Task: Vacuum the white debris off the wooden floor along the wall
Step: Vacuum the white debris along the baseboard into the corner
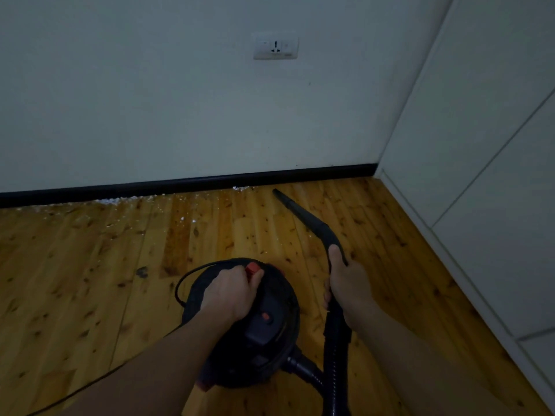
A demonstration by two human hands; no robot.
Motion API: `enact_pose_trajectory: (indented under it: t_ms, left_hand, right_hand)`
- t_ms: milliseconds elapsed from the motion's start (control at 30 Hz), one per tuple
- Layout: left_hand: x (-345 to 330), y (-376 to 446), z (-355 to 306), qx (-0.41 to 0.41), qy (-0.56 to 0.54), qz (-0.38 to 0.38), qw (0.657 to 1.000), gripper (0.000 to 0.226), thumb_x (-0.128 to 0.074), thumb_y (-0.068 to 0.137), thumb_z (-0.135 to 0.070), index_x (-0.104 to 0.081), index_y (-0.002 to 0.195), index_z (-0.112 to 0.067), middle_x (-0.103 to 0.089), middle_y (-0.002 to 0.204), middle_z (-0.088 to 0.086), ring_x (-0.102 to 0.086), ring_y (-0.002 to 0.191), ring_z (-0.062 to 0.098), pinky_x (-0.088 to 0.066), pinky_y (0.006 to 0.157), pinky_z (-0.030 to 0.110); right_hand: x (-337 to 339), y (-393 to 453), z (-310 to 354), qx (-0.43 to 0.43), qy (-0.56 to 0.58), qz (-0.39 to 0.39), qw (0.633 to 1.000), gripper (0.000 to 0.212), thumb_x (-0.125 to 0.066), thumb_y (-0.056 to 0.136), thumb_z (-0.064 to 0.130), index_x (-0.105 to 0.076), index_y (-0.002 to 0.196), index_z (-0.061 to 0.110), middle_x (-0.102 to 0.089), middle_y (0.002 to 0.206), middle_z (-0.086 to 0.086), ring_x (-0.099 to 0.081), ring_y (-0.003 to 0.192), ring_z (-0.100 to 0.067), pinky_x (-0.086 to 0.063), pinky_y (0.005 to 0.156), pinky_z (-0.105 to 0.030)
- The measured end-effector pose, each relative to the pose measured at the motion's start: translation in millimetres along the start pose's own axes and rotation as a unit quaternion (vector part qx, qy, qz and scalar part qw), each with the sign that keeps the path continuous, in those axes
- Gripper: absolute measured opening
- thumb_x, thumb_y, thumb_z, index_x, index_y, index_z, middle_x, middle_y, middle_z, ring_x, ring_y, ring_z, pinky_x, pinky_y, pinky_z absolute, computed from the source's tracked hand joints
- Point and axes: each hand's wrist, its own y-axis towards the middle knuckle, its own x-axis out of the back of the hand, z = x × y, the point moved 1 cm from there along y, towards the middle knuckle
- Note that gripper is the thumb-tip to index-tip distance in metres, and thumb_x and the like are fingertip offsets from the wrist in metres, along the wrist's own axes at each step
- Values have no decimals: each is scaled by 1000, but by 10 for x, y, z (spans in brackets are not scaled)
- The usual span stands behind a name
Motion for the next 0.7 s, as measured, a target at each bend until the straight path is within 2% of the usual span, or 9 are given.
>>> enact_pose_trajectory:
  t_ms: [33,67,133,167,367,467,567,633,700]
  left_hand:
    - [-25,-11,-48,-5,-1,4,1000,49,-39,103,-63,-55,90,-19,-69,101,11,-67,93,32,-46,71,37]
    - [-47,-18,-88,-10,-3,7,1000,49,-39,103,-64,-55,90,-19,-69,101,11,-67,93,32,-47,72,37]
    - [-89,-33,-173,-21,-2,12,1000,50,-39,103,-64,-57,90,-19,-69,100,11,-67,93,32,-49,73,38]
    - [-102,-34,-187,-25,-1,14,1000,51,-39,103,-64,-57,89,-19,-69,100,11,-67,92,32,-50,74,38]
    - [-184,-57,-292,-45,-8,33,998,53,-39,103,-65,-61,93,-18,-68,98,8,-66,89,30,-53,76,41]
    - [-203,-73,-331,-49,-5,35,998,55,-38,103,-66,-62,97,-17,-68,98,8,-66,90,30,-51,74,40]
    - [-221,-108,-371,-53,-6,42,998,54,-38,103,-65,-62,97,-16,-69,98,8,-66,89,30,-54,78,41]
    - [-234,-145,-399,-62,-1,47,997,54,-38,103,-64,-62,97,-16,-69,98,9,-66,89,30,-54,79,42]
    - [-251,-178,-420,-68,2,50,996,54,-39,103,-64,-62,98,-16,-69,99,10,-67,90,31,-54,79,41]
  right_hand:
    - [34,12,-26,-6,-3,-7,1000,84,-42,84,89,-63,85,7,-65,75,-13,-65,66,-30,-62,76,-53]
    - [79,-2,-29,-9,-3,-13,1000,83,-42,86,87,-63,84,7,-65,72,-14,-65,64,-29,-63,72,-50]
    - [210,-28,-62,-16,11,-24,1000,71,-43,98,72,-61,79,5,-61,62,-14,-60,54,-28,-55,61,-40]
    - [257,-33,-80,-11,12,-33,999,69,-44,100,69,-59,77,6,-59,62,-15,-58,53,-28,-52,60,-39]
    - [545,-115,-200,-26,20,-73,997,66,-45,102,66,-56,72,9,-59,67,-16,-60,60,-30,-55,63,-45]
    - [673,-151,-242,-32,32,-87,995,59,-46,102,64,-56,80,10,-59,73,-15,-59,63,-28,-50,61,-36]
    - [756,-179,-321,-46,46,-91,994,59,-46,101,66,-60,90,10,-62,78,-17,-60,62,-27,-50,58,-33]
    - [788,-239,-341,-51,54,-92,993,53,-47,103,63,-59,103,11,-61,71,-15,-59,53,-23,-48,46,-27]
    - [814,-280,-360,-49,61,-98,992,53,-47,103,62,-59,99,10,-59,66,-13,-57,49,-23,-47,44,-28]
